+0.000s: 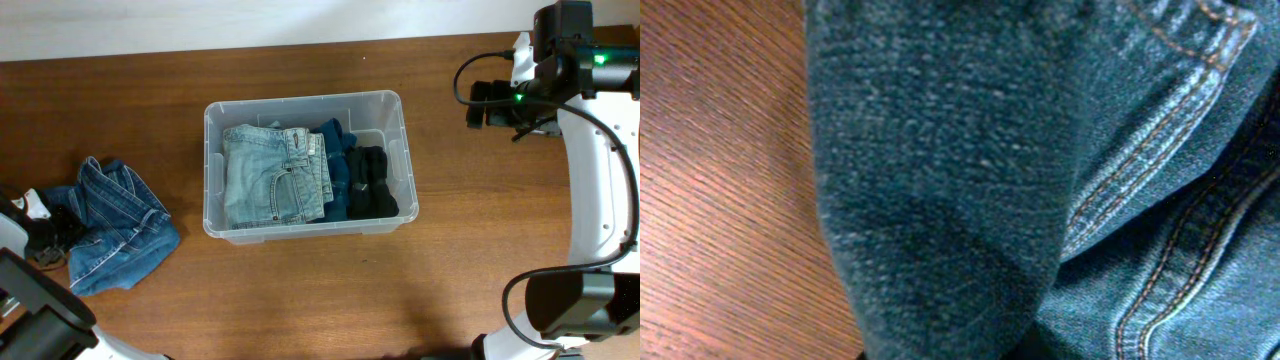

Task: Pack container
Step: 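Lower the left gripper and close on the darker blue jeans' edge, then lift the darker blue jeans and swing them over the box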

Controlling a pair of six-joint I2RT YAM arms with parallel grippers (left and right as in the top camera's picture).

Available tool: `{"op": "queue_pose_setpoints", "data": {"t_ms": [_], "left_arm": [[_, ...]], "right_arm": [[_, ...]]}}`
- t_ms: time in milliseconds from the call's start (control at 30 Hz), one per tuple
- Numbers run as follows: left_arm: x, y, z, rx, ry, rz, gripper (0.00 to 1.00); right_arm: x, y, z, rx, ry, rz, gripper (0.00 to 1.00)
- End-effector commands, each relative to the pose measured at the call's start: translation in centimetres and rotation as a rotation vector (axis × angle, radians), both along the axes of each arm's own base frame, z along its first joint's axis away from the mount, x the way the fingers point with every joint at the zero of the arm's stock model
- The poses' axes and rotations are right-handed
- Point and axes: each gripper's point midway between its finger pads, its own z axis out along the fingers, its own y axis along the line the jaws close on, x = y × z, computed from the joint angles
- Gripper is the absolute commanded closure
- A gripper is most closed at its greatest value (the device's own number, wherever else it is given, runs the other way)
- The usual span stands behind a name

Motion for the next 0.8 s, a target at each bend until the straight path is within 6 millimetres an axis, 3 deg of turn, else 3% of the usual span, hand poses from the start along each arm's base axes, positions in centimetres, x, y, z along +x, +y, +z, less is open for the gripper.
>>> {"op": "queue_pose_setpoints", "data": {"t_ms": [0,100,233,467,533,567,767], "left_arm": [[-0.7,-1.8,-1.9,-0.091,0.073,-0.023,0.99],[0.8,-2.0,0.4,-0.139,0.016,-0.030,0.99],[2.8,-1.6,5.3,-0.183,-0.045,0.039,1.00],[3.9,-0.8,13.3,-0.132,-0.112,0.066,0.99],[4.2,-1.0,15.4,-0.109,-0.139,0.058,0.99],[4.2,-1.2,17.6,-0.072,-0.155,0.068,0.99],[5.0,-3.5,23.5,0.024,-0.259,0.042,0.99]], "right_arm": [[-0.1,-0.2,0.5,-0.006,-0.015,-0.006,0.01],[-0.1,-0.2,0.5,-0.006,-0.015,-0.006,0.02],[-0.1,-0.2,0.5,-0.006,-0.015,-0.006,0.01],[-0.1,-0.2,0.5,-0.006,-0.015,-0.006,0.01],[-0.1,-0.2,0.5,-0.006,-0.015,-0.006,0.01],[-0.1,-0.2,0.5,-0.006,-0.015,-0.006,0.01],[-0.1,-0.2,0.5,-0.006,-0.015,-0.006,0.01]]}}
